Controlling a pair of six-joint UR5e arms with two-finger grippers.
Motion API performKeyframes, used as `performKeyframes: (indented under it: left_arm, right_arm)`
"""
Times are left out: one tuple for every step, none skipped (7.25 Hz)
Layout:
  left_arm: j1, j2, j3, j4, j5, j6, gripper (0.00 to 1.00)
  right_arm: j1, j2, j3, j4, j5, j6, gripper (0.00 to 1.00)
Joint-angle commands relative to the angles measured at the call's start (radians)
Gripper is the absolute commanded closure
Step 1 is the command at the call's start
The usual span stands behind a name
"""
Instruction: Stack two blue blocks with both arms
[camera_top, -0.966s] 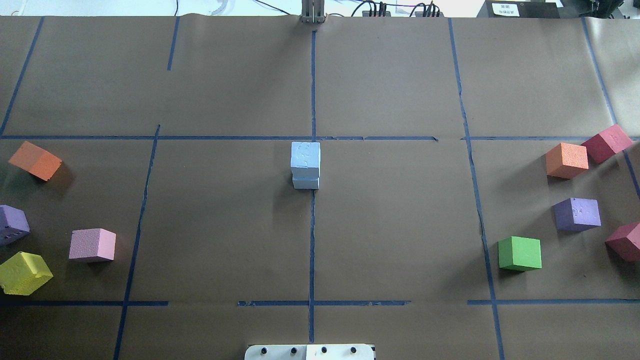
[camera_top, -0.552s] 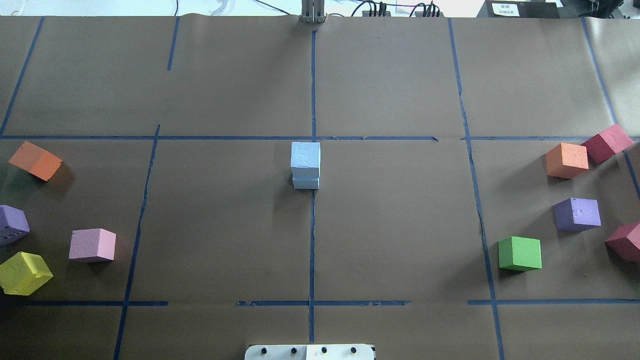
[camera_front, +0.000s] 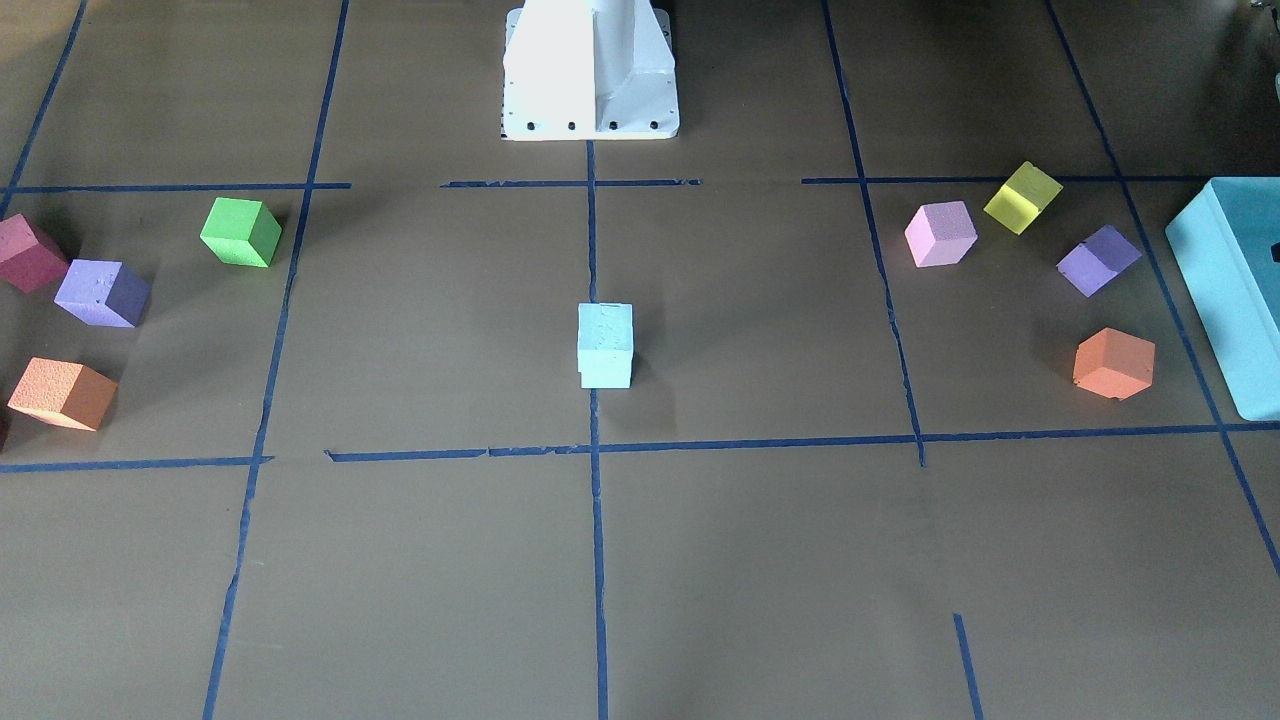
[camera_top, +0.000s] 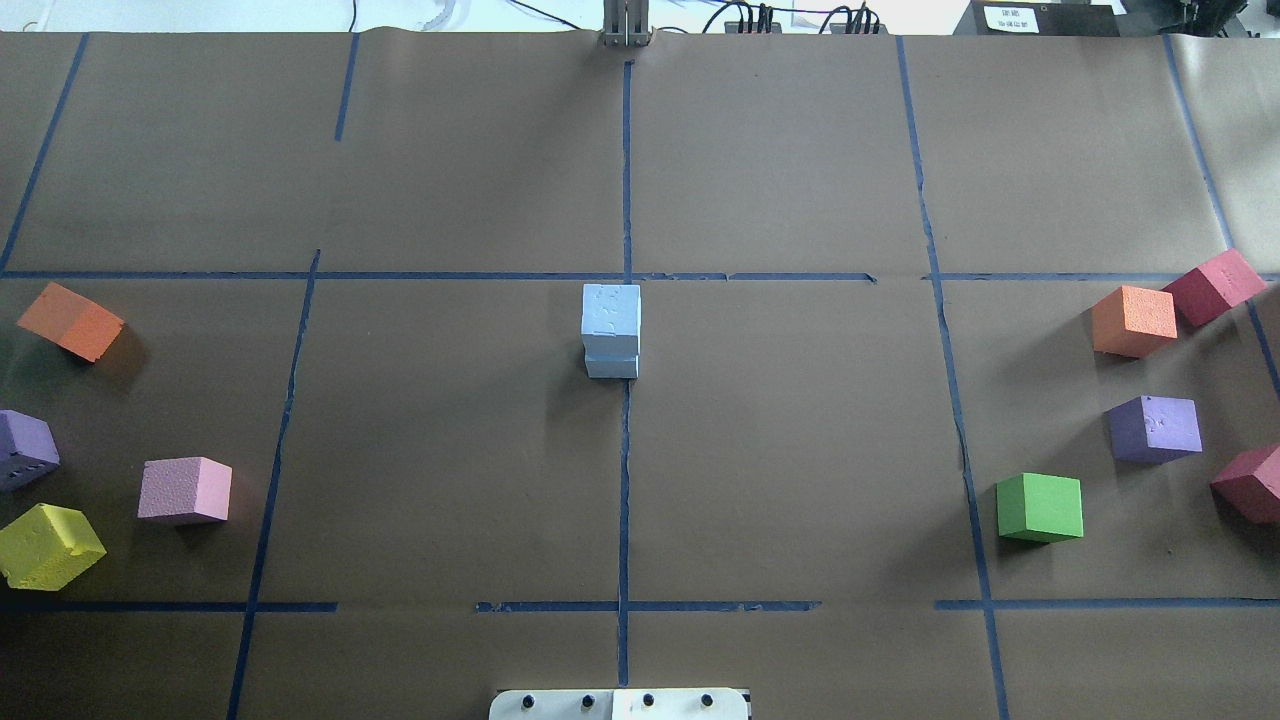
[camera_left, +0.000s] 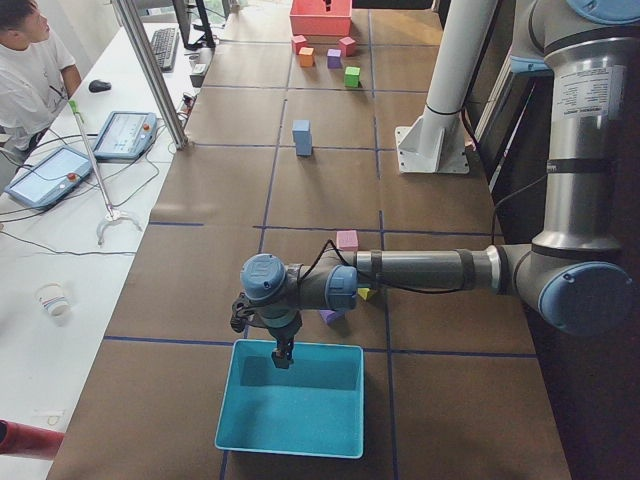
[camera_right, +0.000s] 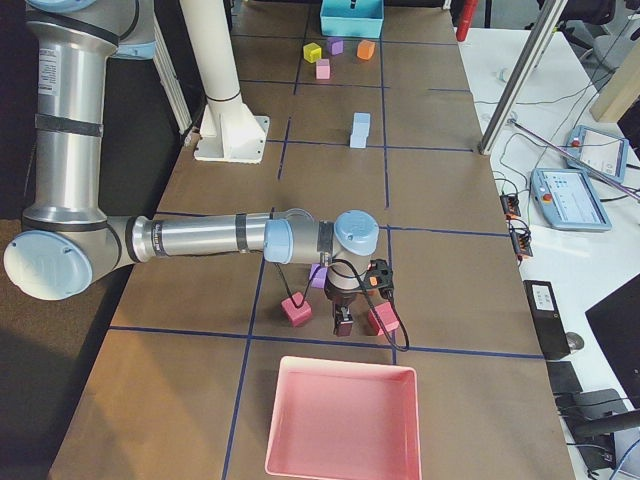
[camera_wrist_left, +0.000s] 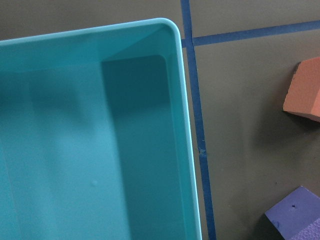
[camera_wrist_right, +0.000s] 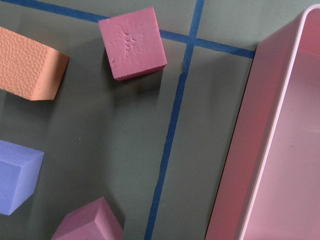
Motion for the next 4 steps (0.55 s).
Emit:
performKeyframes:
  left_arm:
    - [0.000,0.000,-0.001,0.001,0.005,-0.001,0.00]
    - [0.002,0.000,0.007,-0.001,0.007,0.000,0.00]
    - [0.002,0.000,0.007,0.001,0.005,0.000,0.00]
    - [0.002,0.006,0.008,0.001,0.007,0.000,0.00]
  right_arm:
    - [0.000,0.000,-0.002,-0.001,0.001,0.001,0.00]
    - [0.000,-0.001,-0.002,-0.002,0.003,0.001,0.00]
    - [0.000,-0.007,0.000,0.000,0.006,0.001,0.00]
    - [0.000,-0.007,-0.005,-0.001,0.006,0.000,0.00]
